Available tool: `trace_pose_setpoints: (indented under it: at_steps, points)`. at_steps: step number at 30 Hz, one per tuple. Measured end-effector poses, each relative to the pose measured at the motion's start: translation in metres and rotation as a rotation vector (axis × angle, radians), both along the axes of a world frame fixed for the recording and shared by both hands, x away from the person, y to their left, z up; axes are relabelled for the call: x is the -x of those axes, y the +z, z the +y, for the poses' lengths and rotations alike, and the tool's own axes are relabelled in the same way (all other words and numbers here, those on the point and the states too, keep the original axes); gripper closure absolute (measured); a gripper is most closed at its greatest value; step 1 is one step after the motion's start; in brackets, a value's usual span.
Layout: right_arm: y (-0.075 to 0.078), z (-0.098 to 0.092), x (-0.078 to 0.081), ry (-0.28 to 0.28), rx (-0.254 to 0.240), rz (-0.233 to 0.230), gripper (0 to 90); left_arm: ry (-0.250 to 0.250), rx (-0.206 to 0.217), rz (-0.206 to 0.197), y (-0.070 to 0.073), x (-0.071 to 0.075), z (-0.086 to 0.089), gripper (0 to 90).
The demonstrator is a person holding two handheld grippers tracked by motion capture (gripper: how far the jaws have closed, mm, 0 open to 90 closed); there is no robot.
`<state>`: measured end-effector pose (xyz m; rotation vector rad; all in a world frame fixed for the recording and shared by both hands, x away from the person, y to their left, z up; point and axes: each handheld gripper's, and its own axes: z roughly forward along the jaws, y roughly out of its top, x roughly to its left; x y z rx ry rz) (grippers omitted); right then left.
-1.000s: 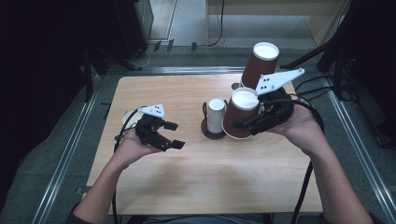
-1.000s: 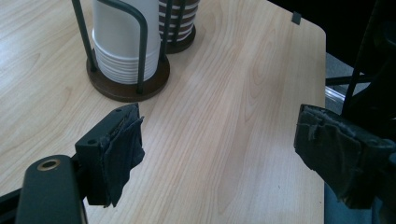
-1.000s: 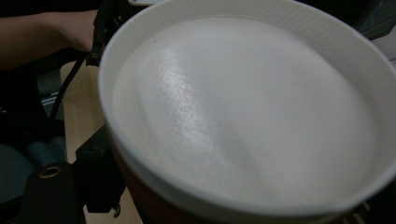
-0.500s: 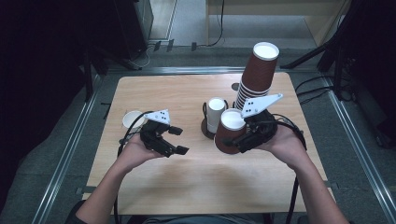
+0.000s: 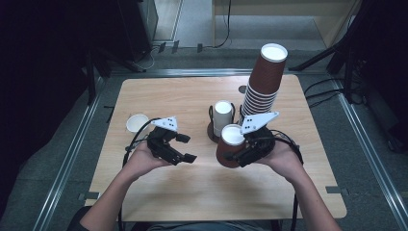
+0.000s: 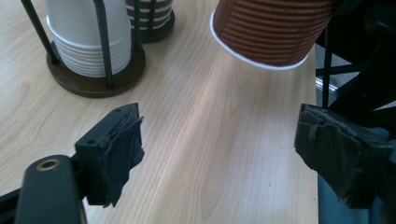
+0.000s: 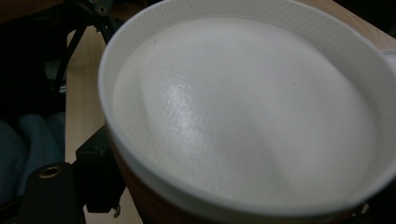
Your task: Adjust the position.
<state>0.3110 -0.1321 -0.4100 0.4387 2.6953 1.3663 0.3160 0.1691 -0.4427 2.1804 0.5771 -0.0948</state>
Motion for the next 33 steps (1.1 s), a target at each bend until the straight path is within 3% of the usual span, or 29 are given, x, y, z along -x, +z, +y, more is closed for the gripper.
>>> trace_pose_setpoints:
  at_steps: [2, 6, 14, 20, 28, 33]
  points:
    - [-0.006, 0.001, 0.000, 0.001, -0.008, 0.009, 18.1, -0.012, -0.012, -0.003, -0.001, 0.000, -0.002, 12.9]
    - [-0.012, 0.004, -0.001, 0.004, -0.016, 0.008, 18.1, -0.022, 0.007, 0.002, -0.003, 0.001, -0.004, 11.0]
    - [-0.028, 0.013, -0.005, 0.014, -0.087, 0.011, 18.1, -0.047, 0.001, 0.011, -0.015, 0.001, -0.013, 9.6]
    - [-0.037, 0.020, -0.005, 0.023, -0.105, 0.022, 18.2, -0.058, 0.007, 0.009, -0.021, 0.001, -0.019, 9.5]
    - [-0.048, 0.026, -0.009, 0.036, -0.189, 0.040, 18.3, -0.104, 0.022, 0.026, -0.033, -0.003, -0.027, 6.3]
    - [-0.049, 0.032, -0.008, 0.060, -0.213, 0.049, 18.3, -0.111, -0.005, 0.021, -0.036, -0.002, -0.034, 0.3]
